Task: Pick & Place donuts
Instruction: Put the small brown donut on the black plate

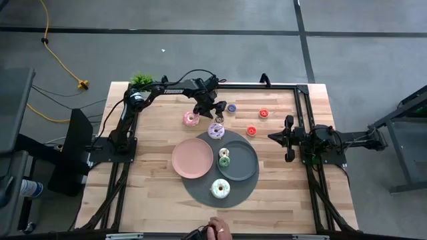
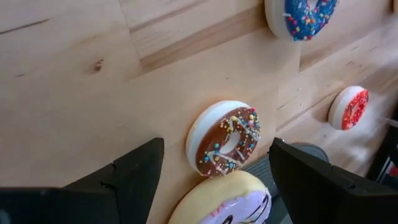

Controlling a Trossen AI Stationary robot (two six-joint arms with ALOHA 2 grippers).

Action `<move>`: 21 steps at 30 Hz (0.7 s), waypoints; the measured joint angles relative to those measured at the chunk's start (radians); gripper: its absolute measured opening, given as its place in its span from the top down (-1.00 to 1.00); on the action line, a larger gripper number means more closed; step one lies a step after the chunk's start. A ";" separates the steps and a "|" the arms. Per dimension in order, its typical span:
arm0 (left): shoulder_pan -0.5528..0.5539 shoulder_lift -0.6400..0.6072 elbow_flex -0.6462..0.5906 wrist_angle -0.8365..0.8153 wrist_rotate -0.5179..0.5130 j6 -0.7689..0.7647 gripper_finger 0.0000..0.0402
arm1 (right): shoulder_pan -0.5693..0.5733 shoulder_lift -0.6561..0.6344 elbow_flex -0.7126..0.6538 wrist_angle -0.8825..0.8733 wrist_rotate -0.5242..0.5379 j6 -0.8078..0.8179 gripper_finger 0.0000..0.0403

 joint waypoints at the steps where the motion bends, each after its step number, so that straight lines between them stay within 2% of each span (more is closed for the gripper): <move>1: -0.004 0.000 0.000 0.002 -0.005 -0.006 -0.43 | 0.000 0.000 0.000 0.000 0.000 0.000 1.00; 21: -0.033 0.003 0.018 0.012 -0.081 -0.018 -0.43 | 0.000 0.000 0.000 0.000 0.000 0.000 1.00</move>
